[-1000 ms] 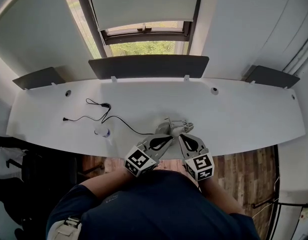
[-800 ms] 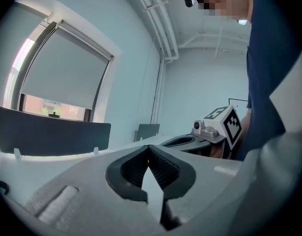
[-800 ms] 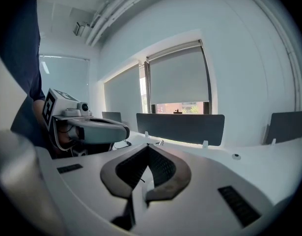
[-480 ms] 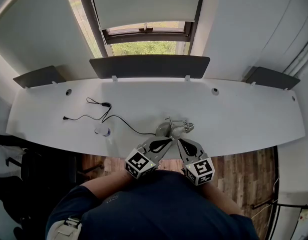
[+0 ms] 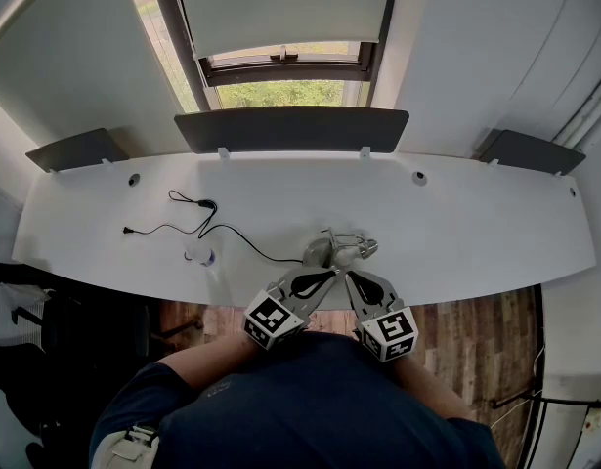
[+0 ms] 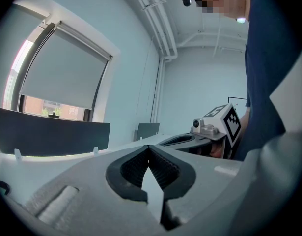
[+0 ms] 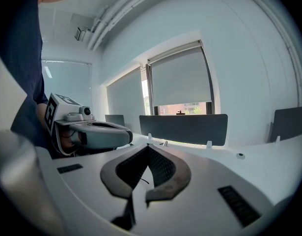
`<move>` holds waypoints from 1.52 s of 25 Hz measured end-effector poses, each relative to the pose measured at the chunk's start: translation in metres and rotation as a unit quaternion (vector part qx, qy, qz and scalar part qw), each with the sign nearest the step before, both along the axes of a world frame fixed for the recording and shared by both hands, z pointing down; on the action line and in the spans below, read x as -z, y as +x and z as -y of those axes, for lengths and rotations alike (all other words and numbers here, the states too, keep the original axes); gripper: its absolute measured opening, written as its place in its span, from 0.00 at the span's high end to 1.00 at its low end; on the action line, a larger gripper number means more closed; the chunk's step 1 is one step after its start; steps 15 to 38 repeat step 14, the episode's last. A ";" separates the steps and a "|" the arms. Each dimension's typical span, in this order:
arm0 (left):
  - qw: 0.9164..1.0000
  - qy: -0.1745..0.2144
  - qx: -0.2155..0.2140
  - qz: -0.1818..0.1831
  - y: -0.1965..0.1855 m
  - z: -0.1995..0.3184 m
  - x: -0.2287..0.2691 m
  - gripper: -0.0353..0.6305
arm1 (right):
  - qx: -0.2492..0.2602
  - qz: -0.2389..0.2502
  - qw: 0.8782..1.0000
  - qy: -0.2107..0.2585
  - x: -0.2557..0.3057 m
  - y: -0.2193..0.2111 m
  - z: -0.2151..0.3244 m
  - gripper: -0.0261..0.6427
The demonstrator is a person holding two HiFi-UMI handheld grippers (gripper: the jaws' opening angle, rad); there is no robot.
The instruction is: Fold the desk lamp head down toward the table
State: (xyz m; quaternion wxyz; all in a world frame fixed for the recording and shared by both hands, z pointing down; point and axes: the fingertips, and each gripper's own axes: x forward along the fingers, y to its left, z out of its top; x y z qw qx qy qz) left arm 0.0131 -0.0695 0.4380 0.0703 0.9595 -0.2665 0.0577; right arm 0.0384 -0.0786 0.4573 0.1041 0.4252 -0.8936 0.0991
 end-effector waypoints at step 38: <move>1.000 0.001 0.001 0.002 0.004 -0.005 -0.001 0.94 | 0.000 0.005 1.000 -0.009 -0.003 0.005 -0.006 0.95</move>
